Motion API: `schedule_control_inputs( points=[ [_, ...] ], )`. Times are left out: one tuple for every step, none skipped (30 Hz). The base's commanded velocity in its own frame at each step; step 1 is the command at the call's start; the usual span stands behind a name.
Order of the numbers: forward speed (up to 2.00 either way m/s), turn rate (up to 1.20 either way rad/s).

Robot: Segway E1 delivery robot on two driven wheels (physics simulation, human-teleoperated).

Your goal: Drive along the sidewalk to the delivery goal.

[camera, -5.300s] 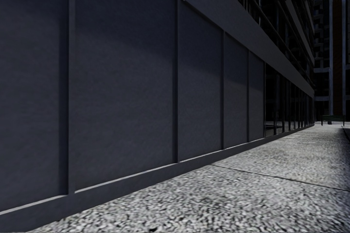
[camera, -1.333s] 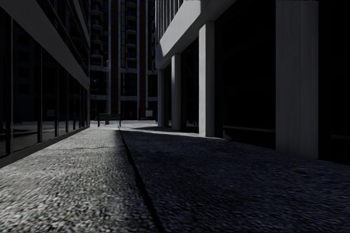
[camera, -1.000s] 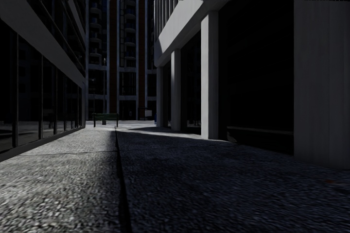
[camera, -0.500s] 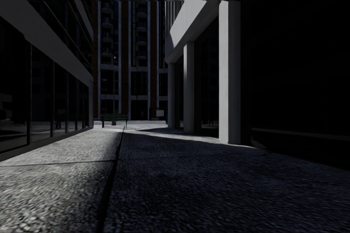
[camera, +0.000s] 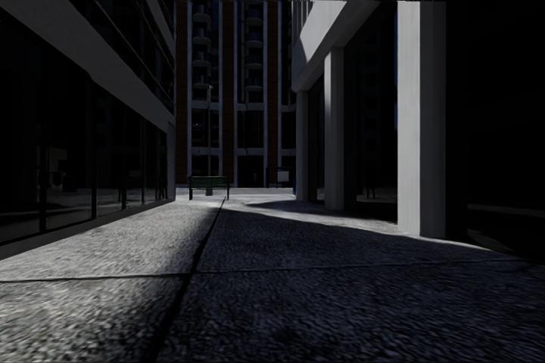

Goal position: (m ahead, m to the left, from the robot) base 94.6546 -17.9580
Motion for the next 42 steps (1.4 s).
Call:
schedule_control_inputs(
  points=[
    [2.00,0.00],
    [2.00,0.00],
    [2.00,0.00],
    [2.00,0.00],
    [2.00,0.00],
    [2.00,0.00],
    [2.00,0.00],
    [2.00,0.00],
    [2.00,0.00],
    [2.00,0.00],
    [2.00,0.00],
    [2.00,0.00],
    [2.00,0.00],
    [2.00,0.00],
    [2.00,0.00],
    [2.00,0.00],
    [2.00,0.00],
    [2.00,0.00],
    [2.00,0.00],
    [2.00,0.00],
    [2.00,0.00],
    [2.00,0.00],
    [2.00,0.00],
    [2.00,0.06],
    [2.00,0.06],
    [2.00,0.11],
    [2.00,0.15],
    [2.00,0.18],
    [2.00,0.21],
    [2.00,0.21],
    [2.00,0.24],
    [2.00,0.28],
    [2.00,0.30],
    [2.00,0.31],
    [2.00,0.31],
    [2.00,0.31],
    [2.00,0.31],
    [2.00,0.31],
    [2.00,0.31],
    [2.00,0.31],
    [2.00,0.28],
    [2.00,0.27]
  ],
)
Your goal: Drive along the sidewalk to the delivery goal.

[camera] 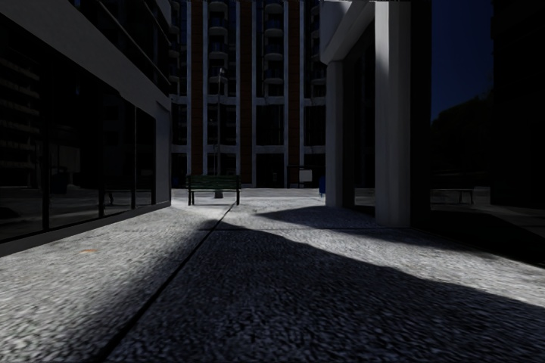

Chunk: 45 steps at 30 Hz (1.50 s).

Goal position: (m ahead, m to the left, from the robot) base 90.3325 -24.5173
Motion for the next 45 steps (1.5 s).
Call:
schedule_control_inputs(
  points=[
    [2.00,0.26],
    [2.00,0.00],
    [2.00,0.00],
    [2.00,0.00],
    [2.00,0.00],
    [2.00,0.00],
    [2.00,0.00],
    [2.00,0.00],
    [2.00,0.00],
    [2.00,0.00],
    [2.00,0.00],
    [2.00,0.00],
    [2.00,0.00],
    [2.00,0.00],
    [2.00,0.00],
    [2.00,0.00],
    [2.00,0.00],
    [2.00,0.00],
    [2.00,0.00],
    [2.00,0.00],
    [2.00,0.00],
    [2.00,0.00],
    [2.00,0.00],
    [2.00,0.00],
    [2.00,0.00],
    [2.00,0.00],
    [2.00,0.00],
    [2.00,0.00],
    [2.00,0.00],
    [2.00,0.00],
    [2.00,0.00],
    [2.00,0.00],
    [2.00,0.00],
    [2.00,0.00],
    [2.00,0.00],
    [2.00,0.00],
    [2.00,0.00],
    [2.00,0.00],
    [2.00,0.00],
    [2.00,0.00],
    [2.00,0.00],
    [2.00,0.00],
    [2.00,0.00],
    [2.00,0.00],
    [2.00,0.00]
  ],
)
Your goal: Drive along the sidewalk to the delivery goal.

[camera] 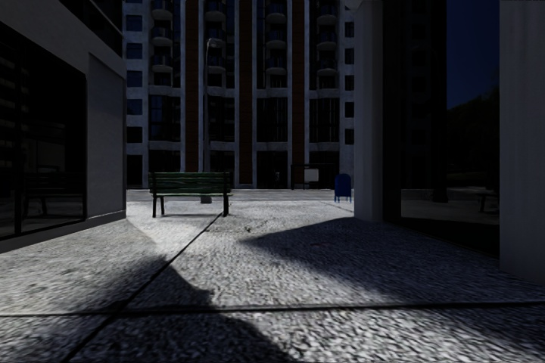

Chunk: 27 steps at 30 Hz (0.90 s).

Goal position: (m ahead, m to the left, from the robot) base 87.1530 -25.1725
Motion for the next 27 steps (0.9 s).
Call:
schedule_control_inputs(
  points=[
    [2.00,0.00],
    [2.00,0.00],
    [2.00,0.00],
    [2.00,0.00],
    [2.00,0.00],
    [2.00,0.00],
    [2.00,0.00],
    [2.00,0.00],
    [2.00,0.00],
    [2.00,0.00],
    [2.00,0.00],
    [2.00,0.00],
    [2.00,0.00],
    [2.00,0.00],
    [2.00,0.00],
    [2.00,0.00],
    [2.00,0.00],
    [2.00,0.00],
    [2.00,0.00],
    [2.00,0.00],
    [2.00,0.00],
    [2.00,0.00],
    [2.00,0.00],
    [2.00,0.00],
    [2.00,0.00],
    [2.00,0.00],
    [2.00,0.00]
  ],
)
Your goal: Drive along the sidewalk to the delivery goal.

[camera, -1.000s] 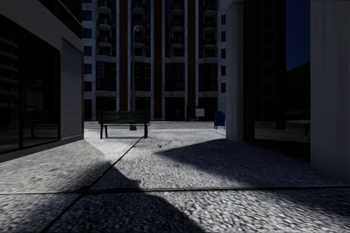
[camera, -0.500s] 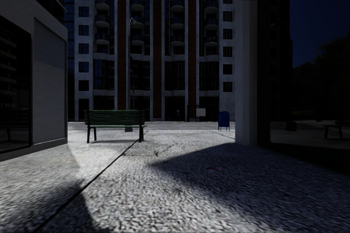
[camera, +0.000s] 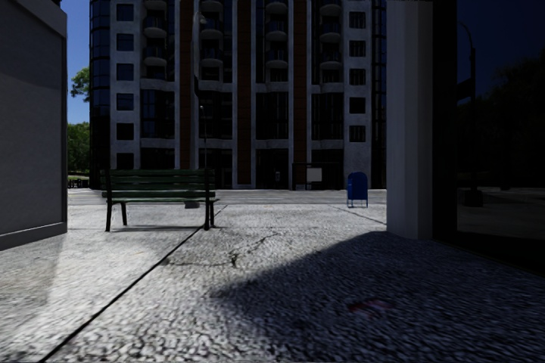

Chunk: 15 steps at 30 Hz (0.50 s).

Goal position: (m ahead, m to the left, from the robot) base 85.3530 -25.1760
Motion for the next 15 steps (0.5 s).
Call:
schedule_control_inputs(
  points=[
    [2.00,0.00],
    [2.00,0.00],
    [2.00,0.00],
    [2.00,0.00],
    [2.00,0.00],
    [2.00,0.00],
    [2.00,0.00],
    [2.00,0.00],
    [2.00,0.00],
    [2.00,0.00],
    [2.00,0.00],
    [2.00,0.00],
    [2.00,0.00],
    [2.00,0.00],
    [2.00,0.00]
  ],
)
